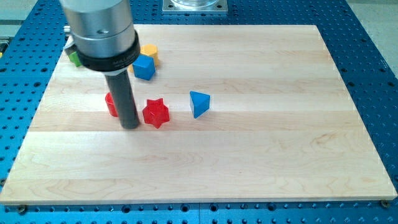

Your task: Move the red circle to the left

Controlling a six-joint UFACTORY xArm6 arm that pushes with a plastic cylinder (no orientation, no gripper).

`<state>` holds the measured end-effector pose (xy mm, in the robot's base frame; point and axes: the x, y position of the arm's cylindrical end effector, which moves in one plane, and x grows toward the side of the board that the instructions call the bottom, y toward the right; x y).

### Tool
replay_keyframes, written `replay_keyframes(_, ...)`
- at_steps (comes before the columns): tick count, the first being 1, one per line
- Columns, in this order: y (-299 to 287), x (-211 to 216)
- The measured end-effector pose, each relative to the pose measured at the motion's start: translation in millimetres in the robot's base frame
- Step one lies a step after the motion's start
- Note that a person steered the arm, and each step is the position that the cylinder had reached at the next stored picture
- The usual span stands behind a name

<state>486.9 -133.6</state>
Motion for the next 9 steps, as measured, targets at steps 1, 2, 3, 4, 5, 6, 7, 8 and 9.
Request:
replay_keyframes(1, -36, -25)
replay_keyframes(2, -17, -55)
replay_keyframes(3, 11, -87)
replay_keyframes(4, 83, -103)
replay_keyframes(5, 122, -111)
replay_keyframes(6, 119, -102)
replay_keyframes(7, 88, -70)
replay_keyframes(8, 42, -70)
replay_keyframes(9, 19, -102)
